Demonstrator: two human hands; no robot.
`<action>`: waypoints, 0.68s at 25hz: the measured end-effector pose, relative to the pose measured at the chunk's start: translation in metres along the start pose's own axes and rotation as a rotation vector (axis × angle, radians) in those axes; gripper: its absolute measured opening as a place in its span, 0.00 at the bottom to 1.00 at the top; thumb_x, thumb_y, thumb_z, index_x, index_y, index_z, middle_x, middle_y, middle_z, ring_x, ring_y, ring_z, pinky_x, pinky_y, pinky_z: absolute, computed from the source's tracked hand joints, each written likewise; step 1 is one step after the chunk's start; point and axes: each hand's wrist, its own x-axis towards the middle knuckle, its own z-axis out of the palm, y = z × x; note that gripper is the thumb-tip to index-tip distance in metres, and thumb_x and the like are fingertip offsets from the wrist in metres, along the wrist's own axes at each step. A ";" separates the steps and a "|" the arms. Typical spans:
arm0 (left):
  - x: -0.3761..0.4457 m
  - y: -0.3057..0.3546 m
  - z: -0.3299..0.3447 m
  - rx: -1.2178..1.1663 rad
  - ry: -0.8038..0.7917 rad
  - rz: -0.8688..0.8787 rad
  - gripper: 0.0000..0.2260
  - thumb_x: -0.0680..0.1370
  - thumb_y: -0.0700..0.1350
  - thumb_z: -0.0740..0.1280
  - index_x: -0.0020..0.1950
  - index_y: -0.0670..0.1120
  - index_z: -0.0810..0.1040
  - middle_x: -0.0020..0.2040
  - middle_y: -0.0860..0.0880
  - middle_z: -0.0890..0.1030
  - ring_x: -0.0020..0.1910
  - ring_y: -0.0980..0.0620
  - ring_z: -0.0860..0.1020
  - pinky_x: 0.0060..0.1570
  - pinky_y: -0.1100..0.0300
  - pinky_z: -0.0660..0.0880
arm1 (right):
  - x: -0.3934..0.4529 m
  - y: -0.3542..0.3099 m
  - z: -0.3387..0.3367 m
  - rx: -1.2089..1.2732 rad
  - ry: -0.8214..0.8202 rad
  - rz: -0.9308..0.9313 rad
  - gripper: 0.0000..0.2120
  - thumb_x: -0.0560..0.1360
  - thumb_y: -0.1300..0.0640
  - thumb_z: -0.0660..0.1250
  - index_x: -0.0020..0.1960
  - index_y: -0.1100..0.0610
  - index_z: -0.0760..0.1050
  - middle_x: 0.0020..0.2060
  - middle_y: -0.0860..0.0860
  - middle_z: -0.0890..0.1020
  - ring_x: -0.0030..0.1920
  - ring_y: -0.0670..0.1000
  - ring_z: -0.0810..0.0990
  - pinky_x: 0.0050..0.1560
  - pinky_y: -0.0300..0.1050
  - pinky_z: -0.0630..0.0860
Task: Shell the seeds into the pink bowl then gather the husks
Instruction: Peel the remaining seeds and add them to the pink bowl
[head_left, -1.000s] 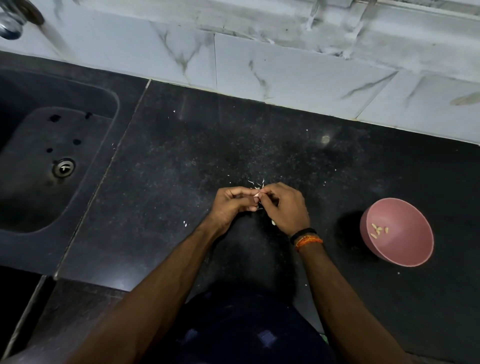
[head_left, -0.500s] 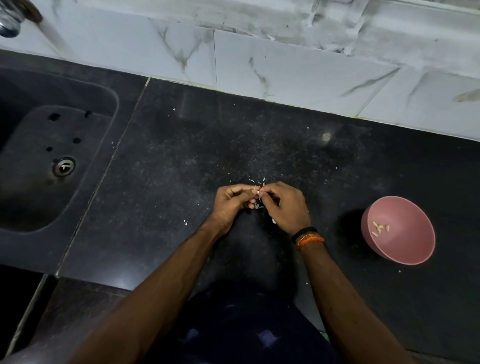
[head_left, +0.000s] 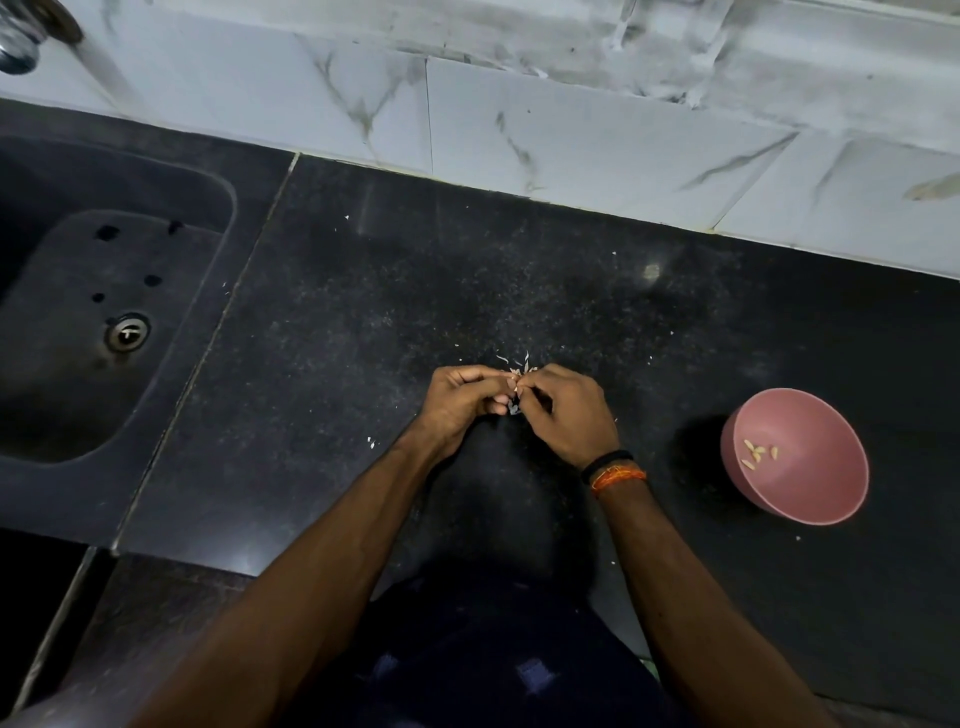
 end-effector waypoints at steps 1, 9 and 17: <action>0.000 0.001 0.000 0.007 -0.003 -0.006 0.04 0.75 0.30 0.70 0.48 0.34 0.83 0.37 0.43 0.84 0.33 0.54 0.80 0.34 0.65 0.78 | 0.000 0.000 0.001 -0.004 0.003 0.010 0.07 0.78 0.59 0.68 0.50 0.57 0.85 0.43 0.50 0.83 0.41 0.48 0.79 0.44 0.42 0.75; 0.001 0.002 -0.002 -0.005 -0.027 -0.032 0.04 0.75 0.31 0.71 0.48 0.33 0.84 0.39 0.40 0.84 0.34 0.52 0.81 0.36 0.63 0.80 | 0.000 -0.001 0.006 -0.014 0.020 0.069 0.05 0.76 0.58 0.69 0.48 0.57 0.84 0.42 0.51 0.83 0.40 0.50 0.79 0.43 0.45 0.76; 0.001 0.004 -0.001 0.005 -0.048 -0.064 0.05 0.75 0.31 0.71 0.49 0.32 0.83 0.41 0.40 0.85 0.37 0.51 0.82 0.38 0.63 0.81 | -0.002 -0.001 0.007 -0.047 0.023 0.074 0.04 0.76 0.60 0.69 0.46 0.58 0.83 0.40 0.46 0.77 0.38 0.45 0.74 0.40 0.34 0.65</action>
